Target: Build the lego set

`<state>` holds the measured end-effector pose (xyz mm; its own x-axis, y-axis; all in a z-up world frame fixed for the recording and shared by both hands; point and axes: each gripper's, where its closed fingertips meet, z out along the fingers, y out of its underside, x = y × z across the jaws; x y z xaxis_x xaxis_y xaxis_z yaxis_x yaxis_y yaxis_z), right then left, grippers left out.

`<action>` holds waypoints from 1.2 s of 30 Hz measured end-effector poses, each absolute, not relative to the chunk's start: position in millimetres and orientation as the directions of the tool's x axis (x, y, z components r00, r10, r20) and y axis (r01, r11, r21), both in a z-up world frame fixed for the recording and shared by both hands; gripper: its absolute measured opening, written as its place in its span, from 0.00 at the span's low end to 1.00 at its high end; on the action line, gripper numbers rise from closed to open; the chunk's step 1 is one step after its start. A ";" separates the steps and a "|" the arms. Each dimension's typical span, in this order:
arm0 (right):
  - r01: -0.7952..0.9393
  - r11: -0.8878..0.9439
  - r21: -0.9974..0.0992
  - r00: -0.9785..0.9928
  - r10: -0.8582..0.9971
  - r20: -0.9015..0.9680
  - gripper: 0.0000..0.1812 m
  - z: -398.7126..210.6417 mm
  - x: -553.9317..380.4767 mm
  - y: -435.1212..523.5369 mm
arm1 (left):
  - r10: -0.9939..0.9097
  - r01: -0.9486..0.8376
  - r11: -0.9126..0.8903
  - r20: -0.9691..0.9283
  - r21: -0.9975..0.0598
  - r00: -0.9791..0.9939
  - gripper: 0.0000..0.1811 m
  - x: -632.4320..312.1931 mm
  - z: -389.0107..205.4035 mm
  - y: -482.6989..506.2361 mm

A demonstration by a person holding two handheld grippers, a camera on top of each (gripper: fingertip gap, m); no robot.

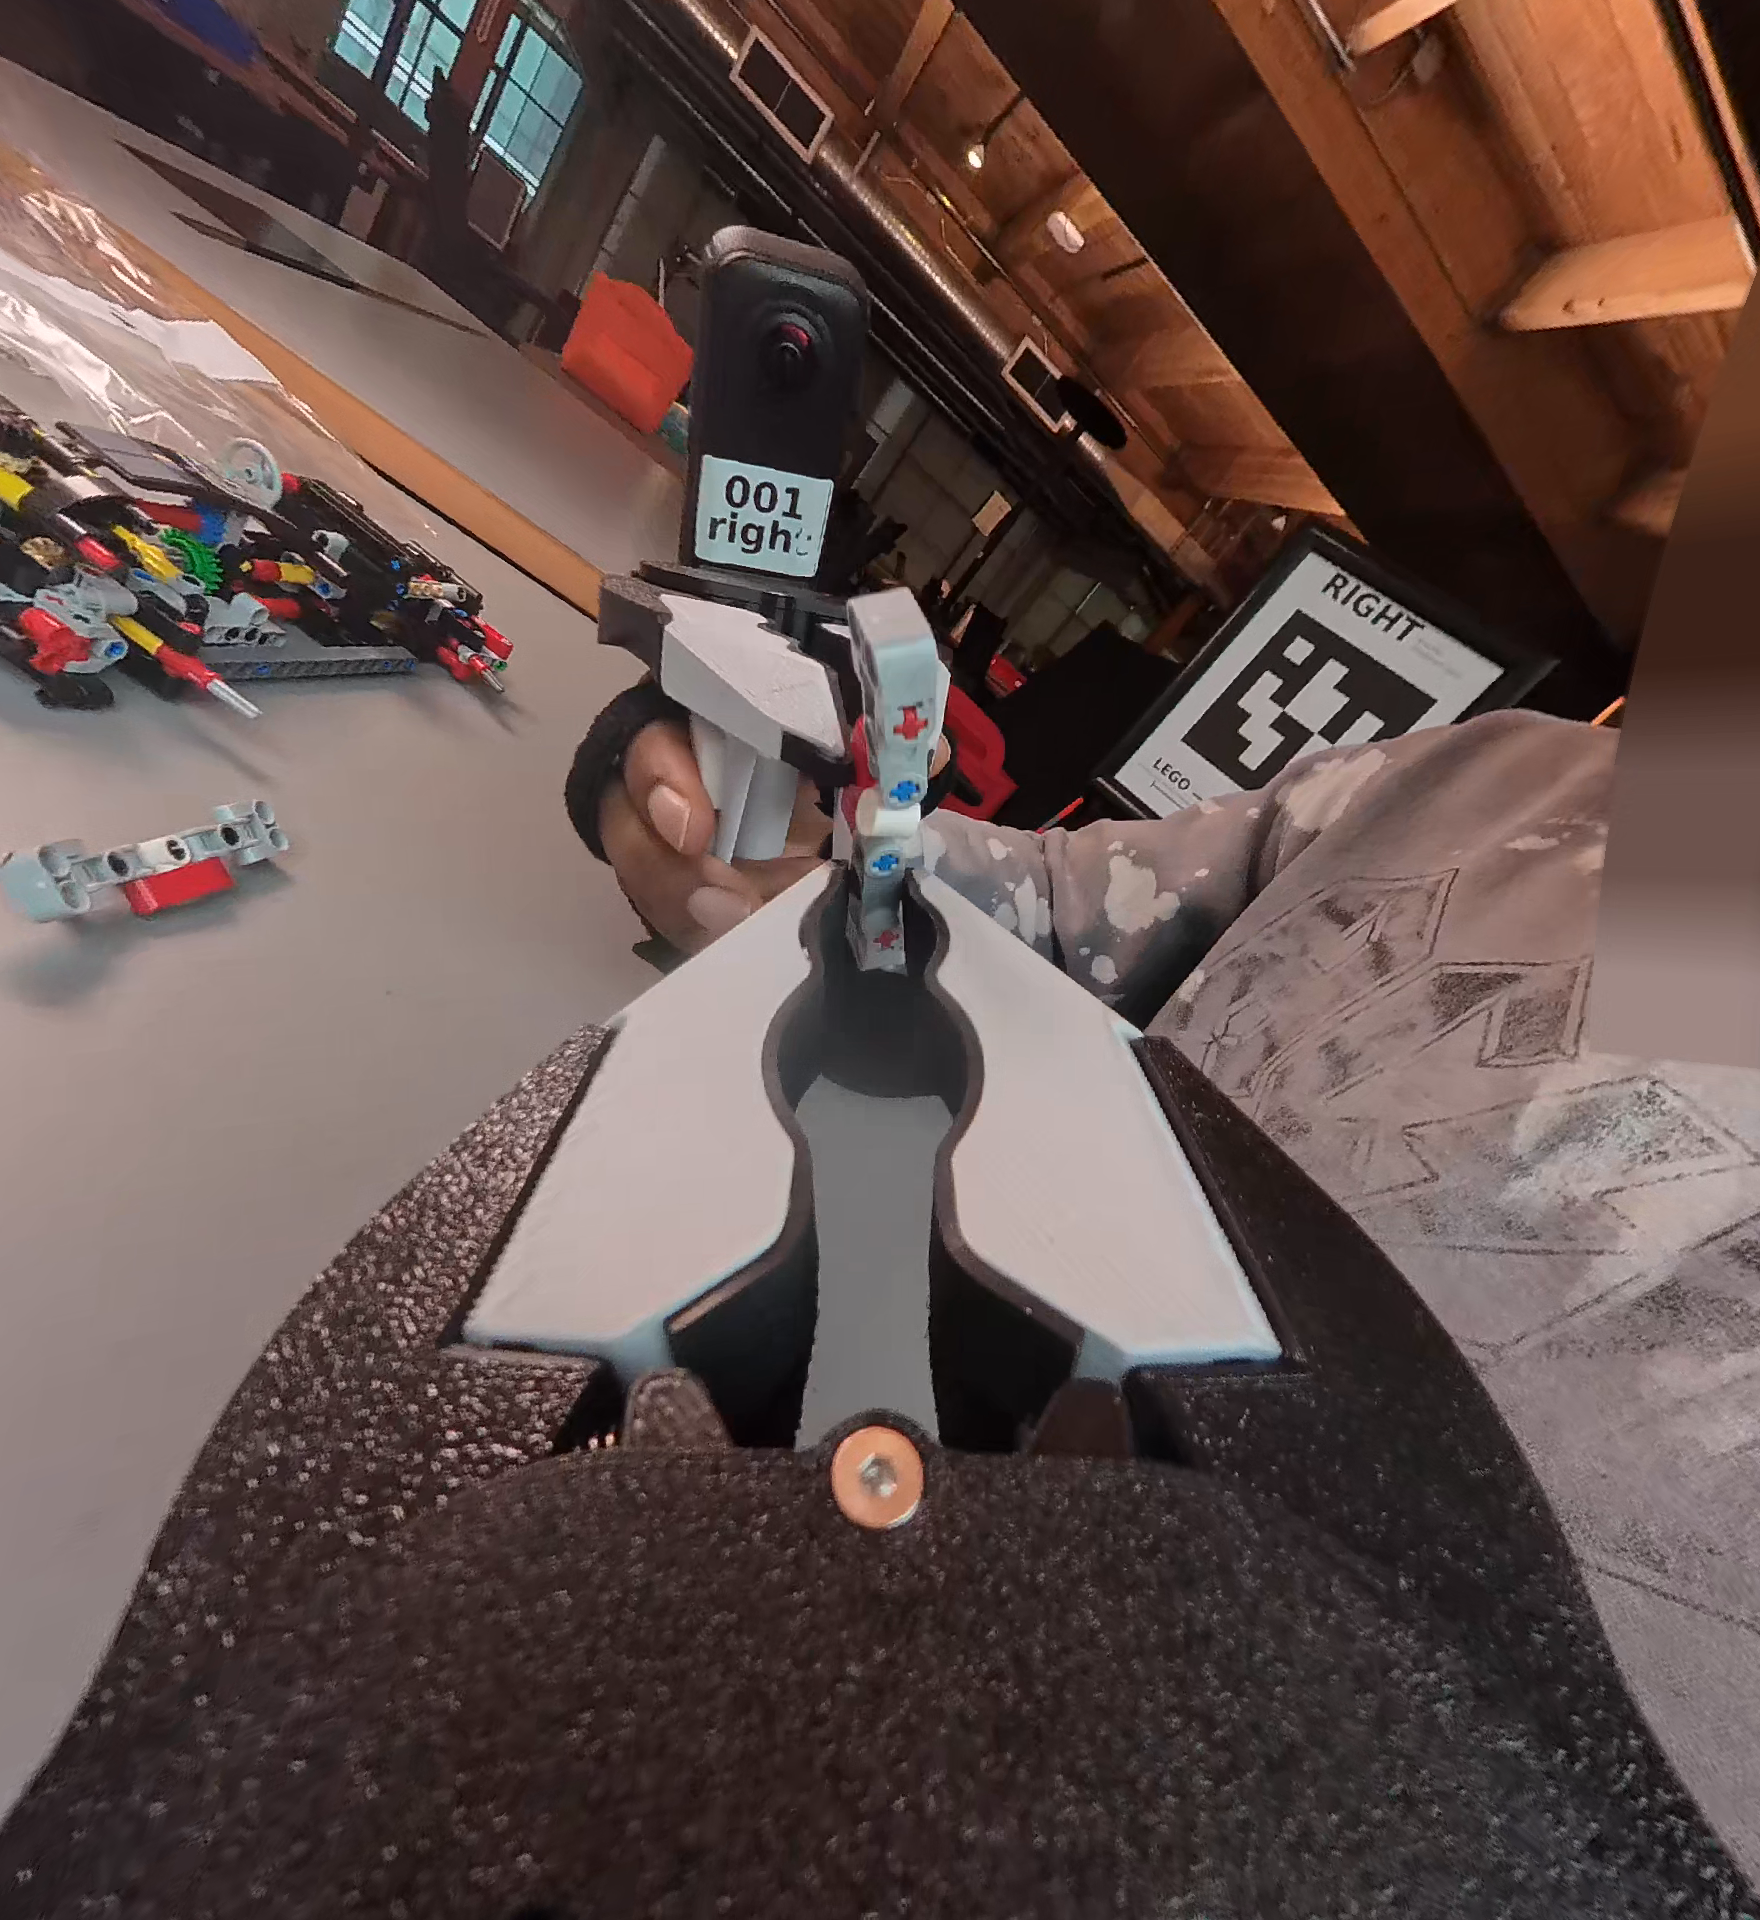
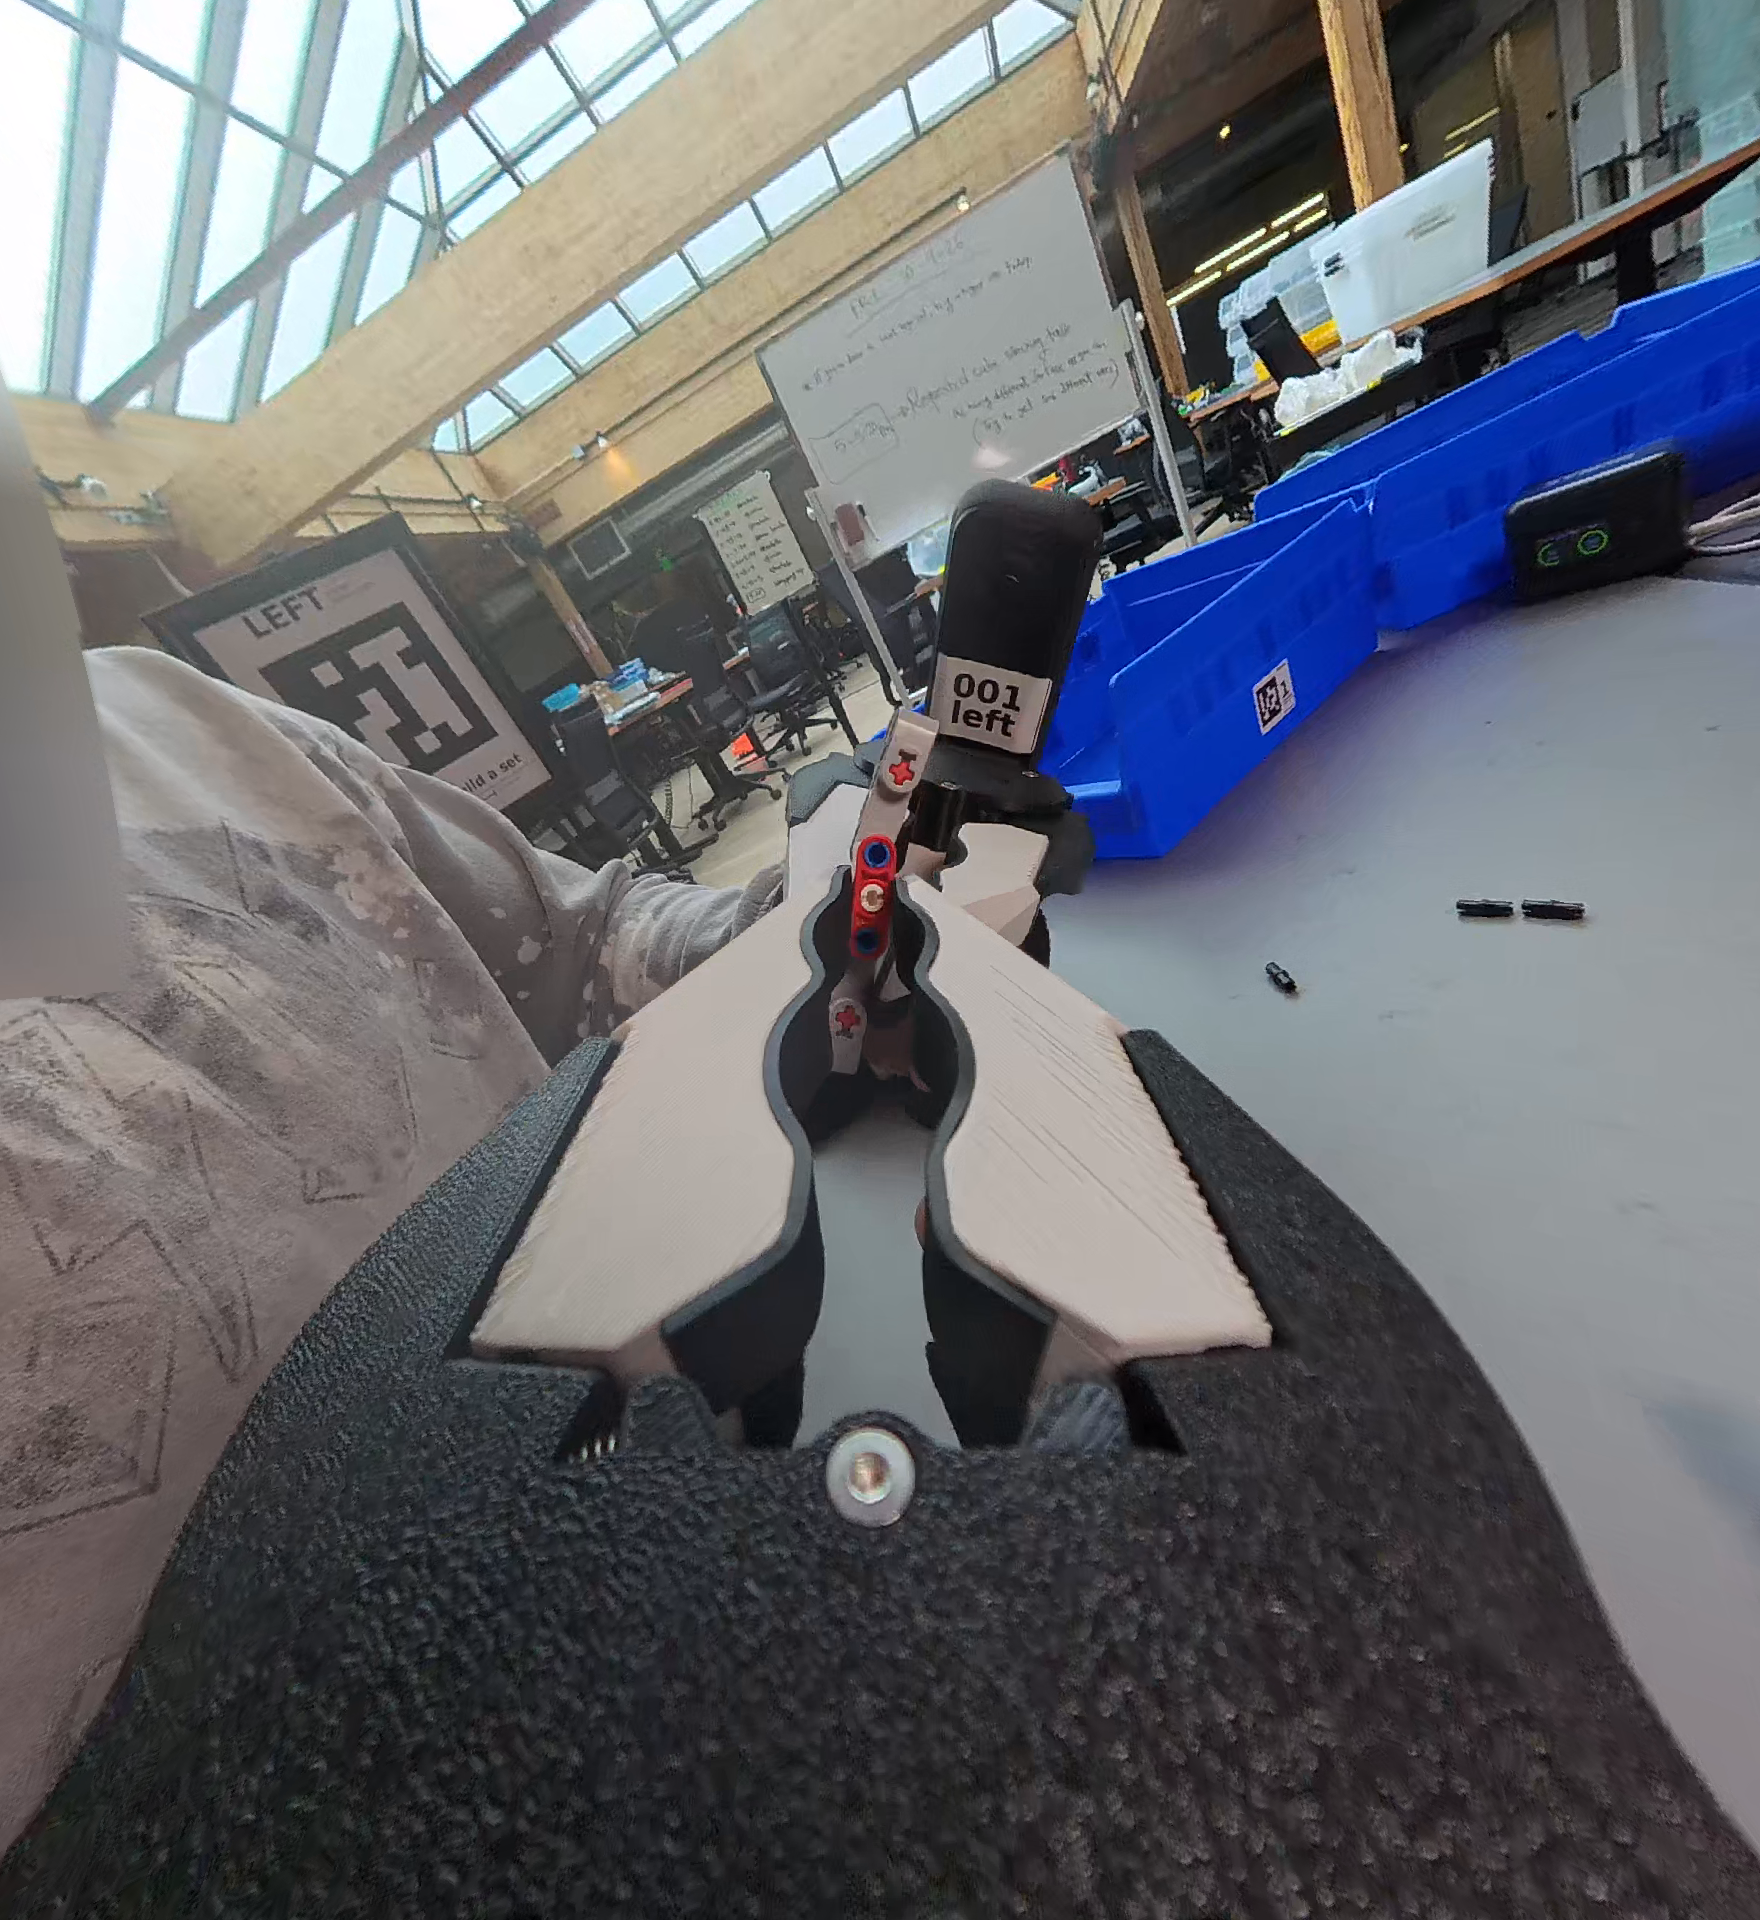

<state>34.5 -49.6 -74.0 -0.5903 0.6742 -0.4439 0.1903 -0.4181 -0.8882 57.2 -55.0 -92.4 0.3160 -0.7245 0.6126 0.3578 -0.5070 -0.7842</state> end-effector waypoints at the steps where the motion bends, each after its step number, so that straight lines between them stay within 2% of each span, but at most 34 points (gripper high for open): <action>1: 0.182 -0.426 -0.886 -0.580 0.681 -0.447 0.02 -73.4 33.5 -46.6 | -0.715 0.370 -0.516 0.626 -0.773 0.311 0.05 54.6 -92.5 -54.4; 6: 0.178 -0.441 -0.880 -0.556 0.692 -0.459 0.02 -75.3 31.9 -39.3 | -0.667 0.381 -0.505 0.630 -0.775 0.398 0.11 37.3 -99.3 -45.0; 9: 0.189 -0.417 -0.889 -0.543 0.710 -0.448 0.02 -81.0 28.9 -41.7 | -0.674 0.396 -0.493 0.628 -0.775 0.390 0.11 35.1 -94.4 -45.8; 13: 0.207 -0.365 -0.908 -0.533 0.736 -0.417 0.02 -89.9 25.6 -48.8 | -0.678 0.374 -0.501 0.623 -0.780 0.390 0.04 38.2 -95.0 -48.3; 23: 0.244 -0.258 -0.935 -0.604 0.714 -0.354 0.03 -96.8 37.2 -65.4 | -0.719 0.213 -0.523 0.561 -0.825 0.410 0.03 51.9 -102.6 -64.1; 28: 0.263 -0.249 -0.932 -0.624 0.693 -0.361 0.03 -100.0 40.0 -68.7 | -0.728 0.135 -0.492 0.491 -0.860 0.479 0.03 53.8 -106.8 -65.4; 34: 0.208 -0.315 -0.926 -0.645 0.667 -0.372 0.02 -91.1 39.7 -58.9 | -0.701 0.230 -0.489 0.536 -0.842 0.471 0.03 46.8 -96.8 -59.2; 36: 0.120 -0.439 -0.890 -0.633 0.657 -0.409 0.02 -66.6 51.3 -24.1 | -0.677 0.349 -0.442 0.562 -0.826 0.474 0.02 18.0 -80.7 -56.7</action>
